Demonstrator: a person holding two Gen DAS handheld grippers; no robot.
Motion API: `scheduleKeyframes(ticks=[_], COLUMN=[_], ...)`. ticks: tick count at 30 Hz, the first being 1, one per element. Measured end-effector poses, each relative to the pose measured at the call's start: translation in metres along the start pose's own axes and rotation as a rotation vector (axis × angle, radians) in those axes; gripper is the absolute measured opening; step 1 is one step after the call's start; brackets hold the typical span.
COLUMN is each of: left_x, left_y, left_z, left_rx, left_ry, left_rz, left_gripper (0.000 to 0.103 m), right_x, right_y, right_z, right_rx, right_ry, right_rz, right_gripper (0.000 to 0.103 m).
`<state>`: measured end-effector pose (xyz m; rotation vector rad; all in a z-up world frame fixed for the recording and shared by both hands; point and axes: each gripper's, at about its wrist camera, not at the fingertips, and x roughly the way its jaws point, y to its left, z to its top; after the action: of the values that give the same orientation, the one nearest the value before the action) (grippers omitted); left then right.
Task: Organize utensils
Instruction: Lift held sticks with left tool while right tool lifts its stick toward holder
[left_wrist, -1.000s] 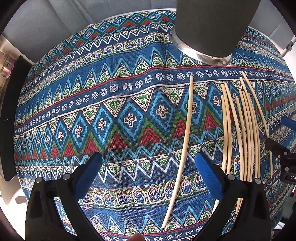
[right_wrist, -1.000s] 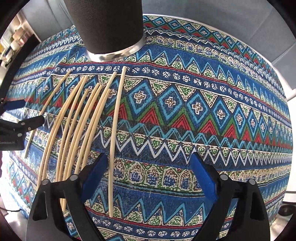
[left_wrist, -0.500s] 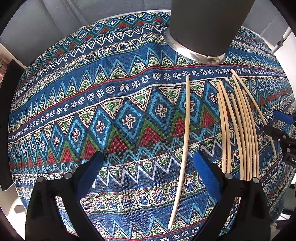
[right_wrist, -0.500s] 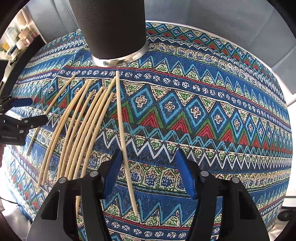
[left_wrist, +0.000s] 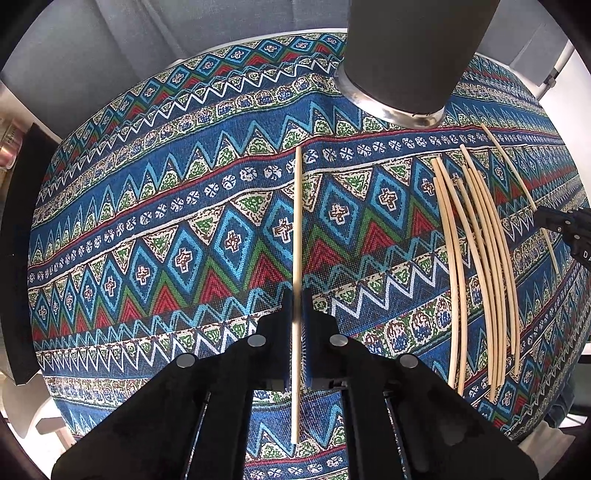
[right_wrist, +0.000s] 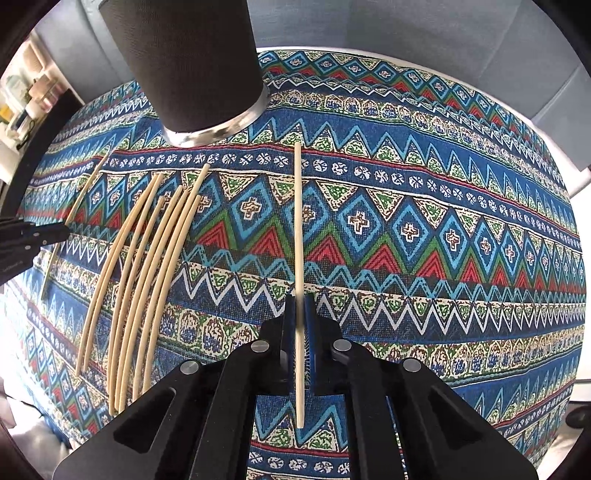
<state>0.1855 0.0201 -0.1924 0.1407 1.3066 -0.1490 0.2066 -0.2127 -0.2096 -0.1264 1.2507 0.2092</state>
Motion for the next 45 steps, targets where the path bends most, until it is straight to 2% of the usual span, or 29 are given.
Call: scheduleKeyframes(ticks=[2,8,17,25,31,35,40,45], left_x=[0.002,-0.002,-0.002,-0.022,-0.046,-0.067,-0.099,-0.129], left_y=[-0.006,-0.004,0.024,0.045,0.059,0.053,0.041,0.027], left_z=[-0.002,-0.019,-0.047,-0.049,-0.043,-0.031,-0.016,0.013], left_rx=[0.008,-0.021,-0.056,-0.080,-0.101,-0.106,-0.090,-0.047], left_ry=[-0.004,0.007,0.017,-0.009,-0.025,-0.059,-0.122,-0.210], left_rz=[0.027,0.039,0.038,0.032,0.059,0.067,0.089,0.103], left_gripper=[0.005,0.005,0.005,0.005,0.005,0.005,0.005,0.005], right_x=[-0.002,-0.014,-0.046,-0.066,-0.078,-0.093,-0.120,-0.156], right_y=[-0.004,-0.021,-0.041,-0.054,-0.058,-0.059,-0.063,-0.065], right_z=[-0.003,-0.017,-0.032,-0.043,-0.047,-0.044,-0.038,-0.019], right_rx=[0.009,0.022,0.055,0.079,0.103,0.110,0.102,0.081], right_ry=[-0.003,-0.015,-0.038,-0.061,-0.083,-0.111,-0.164,-0.236], right_rz=[-0.007,-0.020,-0.009,0.008,0.035,0.039,0.045,0.048], right_gripper=[0.004,0.004,0.005,0.005,0.005,0.005,0.005,0.005])
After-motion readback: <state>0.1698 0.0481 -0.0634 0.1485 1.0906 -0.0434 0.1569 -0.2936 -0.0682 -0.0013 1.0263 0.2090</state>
